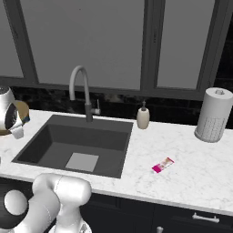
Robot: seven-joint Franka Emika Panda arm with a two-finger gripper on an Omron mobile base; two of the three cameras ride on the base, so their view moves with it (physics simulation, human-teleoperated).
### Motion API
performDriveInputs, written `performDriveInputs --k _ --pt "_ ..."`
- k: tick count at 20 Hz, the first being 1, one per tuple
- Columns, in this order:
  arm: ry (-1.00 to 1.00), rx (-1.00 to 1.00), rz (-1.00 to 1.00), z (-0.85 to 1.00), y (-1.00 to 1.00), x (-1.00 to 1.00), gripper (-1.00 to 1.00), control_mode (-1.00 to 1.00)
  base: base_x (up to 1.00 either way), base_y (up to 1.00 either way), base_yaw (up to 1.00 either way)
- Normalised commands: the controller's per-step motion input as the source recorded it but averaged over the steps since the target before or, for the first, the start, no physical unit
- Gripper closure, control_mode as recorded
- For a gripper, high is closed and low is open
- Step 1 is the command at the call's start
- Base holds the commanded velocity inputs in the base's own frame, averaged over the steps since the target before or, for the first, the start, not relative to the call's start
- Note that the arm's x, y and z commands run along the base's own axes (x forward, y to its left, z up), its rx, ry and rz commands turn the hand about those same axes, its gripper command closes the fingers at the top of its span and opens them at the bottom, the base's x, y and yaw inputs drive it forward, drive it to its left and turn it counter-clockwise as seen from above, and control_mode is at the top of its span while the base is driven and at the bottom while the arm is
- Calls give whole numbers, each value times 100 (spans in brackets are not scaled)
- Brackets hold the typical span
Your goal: Pick the lemon wedge from the sink and place it in the bowl. Then pick the bowl and place it in the microwave. Then close the microwave door and press the start button.
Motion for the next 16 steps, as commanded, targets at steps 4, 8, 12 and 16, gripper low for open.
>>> performDriveInputs --k 4,8,12,16 --pt "2 1 -43 46 -38 -31 100 -100 0 0 0" --pt "4 9 -40 56 -43 -39 100 -100 0 0 0" --pt "4 12 -31 65 -45 -45 100 -100 0 0 0" --pt "4 5 -30 48 -45 -48 100 -100 0 0 0"
